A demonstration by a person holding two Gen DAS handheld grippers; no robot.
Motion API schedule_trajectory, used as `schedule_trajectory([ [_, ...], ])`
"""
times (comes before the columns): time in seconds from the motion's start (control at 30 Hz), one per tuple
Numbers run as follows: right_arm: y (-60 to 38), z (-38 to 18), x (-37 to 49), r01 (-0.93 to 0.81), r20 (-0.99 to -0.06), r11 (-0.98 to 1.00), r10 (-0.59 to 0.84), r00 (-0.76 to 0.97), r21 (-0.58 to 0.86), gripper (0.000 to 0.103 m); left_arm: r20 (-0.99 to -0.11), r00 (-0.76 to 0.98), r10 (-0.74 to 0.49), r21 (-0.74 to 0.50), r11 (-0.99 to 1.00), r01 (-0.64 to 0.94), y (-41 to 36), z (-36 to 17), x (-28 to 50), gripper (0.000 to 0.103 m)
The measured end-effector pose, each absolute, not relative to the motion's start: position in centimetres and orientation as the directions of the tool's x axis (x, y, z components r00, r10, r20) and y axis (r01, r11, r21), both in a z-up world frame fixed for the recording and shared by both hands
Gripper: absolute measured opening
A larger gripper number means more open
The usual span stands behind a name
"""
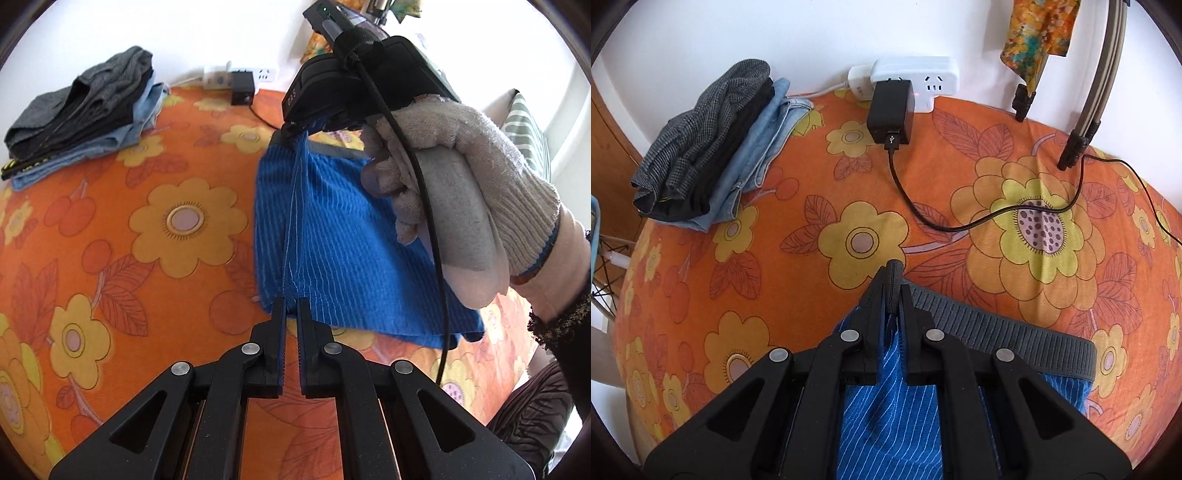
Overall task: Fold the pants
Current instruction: 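Lay the folded side flat and open both tools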
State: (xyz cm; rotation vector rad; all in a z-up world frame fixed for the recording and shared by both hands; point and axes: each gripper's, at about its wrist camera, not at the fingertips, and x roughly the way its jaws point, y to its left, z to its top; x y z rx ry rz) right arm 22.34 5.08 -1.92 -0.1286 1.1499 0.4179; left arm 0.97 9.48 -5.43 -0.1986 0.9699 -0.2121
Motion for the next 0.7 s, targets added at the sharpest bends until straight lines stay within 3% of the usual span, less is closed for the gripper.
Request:
schedule_trajectory([
  [0.17,5.2,-2.5,22.7,-0.397,-0.899,0.907,0.287,0.331,0.143,0.011,-0.798,0.544,-0.261,-0.261,0.962,0.078,9.8,-5.7,1.3,0.004],
  [0.23,4.9,-2.2,22.6,-0.402,-0.885,0.897,0.328,0.329,0.183,0.036,-0.797,0.547,-0.255,-0.255,0.964,0.077,10.0,-5.7,1.5,0.004],
  [0.3,4.1,-1.5,22.4,-0.393,-0.861,0.895,0.36,0.36,0.211,0.051,-0.798,0.55,-0.247,-0.248,0.966,0.074,10.2,-5.5,1.4,0.006],
  [0.4,2.5,0.1,22.2,-0.39,-0.829,0.887,0.402,0.389,0.247,0.052,-0.803,0.549,-0.231,-0.239,0.969,0.059,10.5,-5.4,1.2,0.014],
  [0.7,-5.5,4.0,19.3,-0.358,-0.785,0.877,0.457,0.419,0.32,0.053,-0.775,0.591,-0.225,-0.251,0.967,0.04,11.7,-3.2,1.3,0.015],
])
